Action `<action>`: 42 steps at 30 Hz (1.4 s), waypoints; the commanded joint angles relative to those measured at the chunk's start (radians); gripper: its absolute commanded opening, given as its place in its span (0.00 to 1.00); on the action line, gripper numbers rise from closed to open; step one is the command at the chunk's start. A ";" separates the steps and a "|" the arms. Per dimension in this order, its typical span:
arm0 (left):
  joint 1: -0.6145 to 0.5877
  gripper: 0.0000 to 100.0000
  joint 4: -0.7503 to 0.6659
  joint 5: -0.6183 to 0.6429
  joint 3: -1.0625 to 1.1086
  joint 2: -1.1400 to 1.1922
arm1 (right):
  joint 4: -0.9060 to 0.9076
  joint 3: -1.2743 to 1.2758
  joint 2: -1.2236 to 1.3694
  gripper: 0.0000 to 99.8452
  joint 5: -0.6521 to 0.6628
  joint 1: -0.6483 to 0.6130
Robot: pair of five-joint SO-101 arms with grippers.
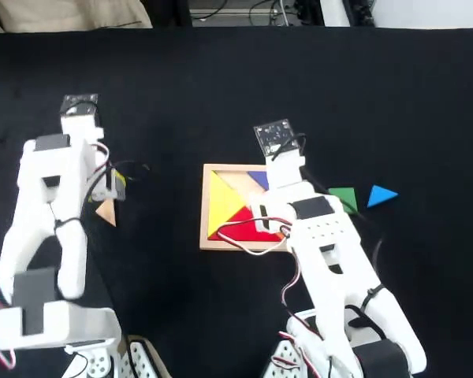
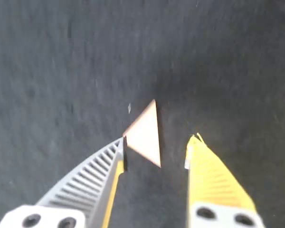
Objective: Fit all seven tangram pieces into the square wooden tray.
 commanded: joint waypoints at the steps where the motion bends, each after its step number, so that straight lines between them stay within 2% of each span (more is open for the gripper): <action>1: 0.016 0.21 -0.120 0.000 0.133 -0.078 | -0.011 -0.007 -0.036 0.01 0.041 0.015; 6: -0.050 0.21 -0.278 -0.020 0.246 -0.080 | -0.009 -0.005 -0.036 0.01 0.057 0.015; 17: -0.054 0.22 -0.279 -0.017 0.170 0.021 | -0.009 -0.005 -0.031 0.01 0.058 0.015; 25: -0.054 0.21 -0.201 -0.017 0.015 0.164 | -0.011 -0.005 -0.031 0.01 0.058 0.015; 37: -0.016 0.21 -0.193 -0.015 0.010 0.180 | -0.011 -0.005 -0.031 0.01 0.058 0.015; 42: -0.016 0.21 -0.193 0.028 0.010 0.180 | -0.011 -0.005 -0.031 0.01 0.058 0.015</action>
